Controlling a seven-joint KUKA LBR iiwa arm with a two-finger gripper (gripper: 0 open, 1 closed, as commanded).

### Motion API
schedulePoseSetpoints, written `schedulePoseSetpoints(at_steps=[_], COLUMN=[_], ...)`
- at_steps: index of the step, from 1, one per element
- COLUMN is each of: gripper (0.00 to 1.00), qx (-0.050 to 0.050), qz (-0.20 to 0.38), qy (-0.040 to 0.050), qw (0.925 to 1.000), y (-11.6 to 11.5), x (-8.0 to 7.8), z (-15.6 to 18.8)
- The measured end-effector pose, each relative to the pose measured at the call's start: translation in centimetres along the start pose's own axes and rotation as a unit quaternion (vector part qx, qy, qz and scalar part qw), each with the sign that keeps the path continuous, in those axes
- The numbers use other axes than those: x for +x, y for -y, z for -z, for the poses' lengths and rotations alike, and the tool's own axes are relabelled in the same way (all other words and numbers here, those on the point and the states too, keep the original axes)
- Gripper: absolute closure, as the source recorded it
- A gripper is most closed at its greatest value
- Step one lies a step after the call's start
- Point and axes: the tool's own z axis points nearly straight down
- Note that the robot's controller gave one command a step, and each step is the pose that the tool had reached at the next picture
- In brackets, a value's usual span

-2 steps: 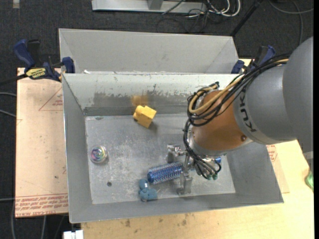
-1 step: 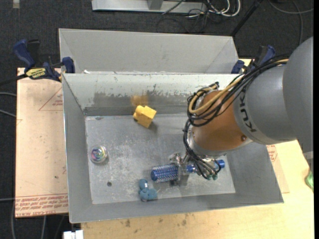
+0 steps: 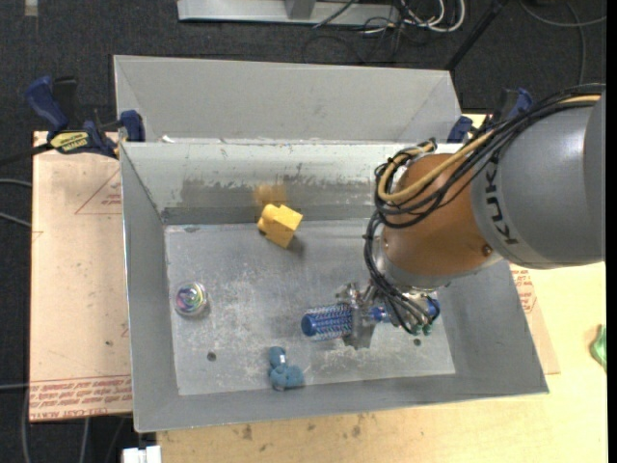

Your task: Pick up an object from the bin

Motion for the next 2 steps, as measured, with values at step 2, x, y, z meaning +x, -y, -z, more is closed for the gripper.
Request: schedulePoseSetpoints(at_steps=[2], gripper=[1.00], qx=[0.000], qz=[0.001], qy=[0.0002], qw=[1.0000], y=[-0.1], x=[-0.3], z=[7.7])
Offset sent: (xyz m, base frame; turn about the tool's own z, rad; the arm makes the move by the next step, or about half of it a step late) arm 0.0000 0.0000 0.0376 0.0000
